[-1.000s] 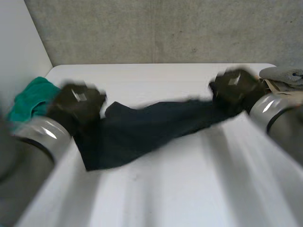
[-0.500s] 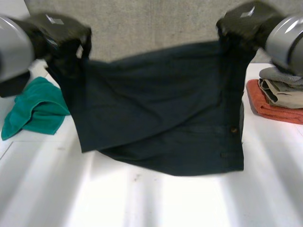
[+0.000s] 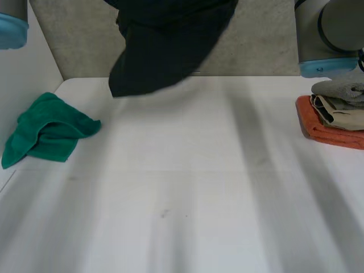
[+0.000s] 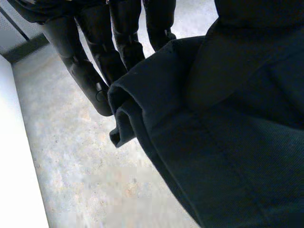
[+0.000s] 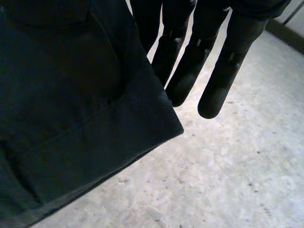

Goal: Fold the laundry.

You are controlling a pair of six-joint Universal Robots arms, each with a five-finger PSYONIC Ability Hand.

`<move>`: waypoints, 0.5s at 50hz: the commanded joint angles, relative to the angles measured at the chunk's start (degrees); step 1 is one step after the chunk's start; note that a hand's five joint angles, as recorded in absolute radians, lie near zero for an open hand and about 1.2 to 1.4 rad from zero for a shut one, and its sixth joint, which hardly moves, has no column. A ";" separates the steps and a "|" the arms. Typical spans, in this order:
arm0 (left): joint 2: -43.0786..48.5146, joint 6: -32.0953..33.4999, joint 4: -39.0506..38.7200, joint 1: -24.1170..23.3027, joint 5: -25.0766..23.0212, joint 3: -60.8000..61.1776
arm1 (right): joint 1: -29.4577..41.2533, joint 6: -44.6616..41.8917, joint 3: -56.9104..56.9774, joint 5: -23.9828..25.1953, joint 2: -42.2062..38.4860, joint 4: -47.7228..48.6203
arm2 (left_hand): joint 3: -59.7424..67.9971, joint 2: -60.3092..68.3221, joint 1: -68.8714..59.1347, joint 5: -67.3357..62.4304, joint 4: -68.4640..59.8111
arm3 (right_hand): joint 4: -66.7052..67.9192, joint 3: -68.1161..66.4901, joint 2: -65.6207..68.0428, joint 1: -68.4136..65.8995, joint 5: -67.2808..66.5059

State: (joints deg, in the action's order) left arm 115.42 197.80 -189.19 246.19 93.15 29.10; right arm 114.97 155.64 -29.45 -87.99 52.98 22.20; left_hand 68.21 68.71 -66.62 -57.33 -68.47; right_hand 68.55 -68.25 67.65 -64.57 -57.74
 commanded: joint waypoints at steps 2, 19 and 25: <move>-0.02 1.36 6.28 0.52 3.17 15.51 | -0.98 0.28 -4.89 4.40 -1.83 -9.01 | 11.79 11.29 -13.38 -12.67 -11.53 | 11.45 -11.75 12.35 -15.43 -12.26; -1.07 10.67 9.88 -6.95 6.61 50.09 | -3.18 -8.42 -40.76 9.06 3.43 -24.03 | 11.79 11.29 -13.38 -12.67 -11.53 | 11.45 -11.75 12.35 -15.43 -12.26; -9.94 13.48 21.74 -8.89 8.01 53.17 | -3.97 -13.52 -46.31 11.35 13.27 -36.43 | 11.79 11.29 -13.38 -12.67 -11.53 | 11.45 -11.75 12.35 -15.43 -12.26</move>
State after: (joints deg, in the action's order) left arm 113.49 208.87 -178.00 238.92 99.74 80.01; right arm 111.71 146.81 -70.86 -78.40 56.91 -3.00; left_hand 68.31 68.75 -66.62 -57.33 -68.49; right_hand 68.55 -68.25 67.65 -64.57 -57.84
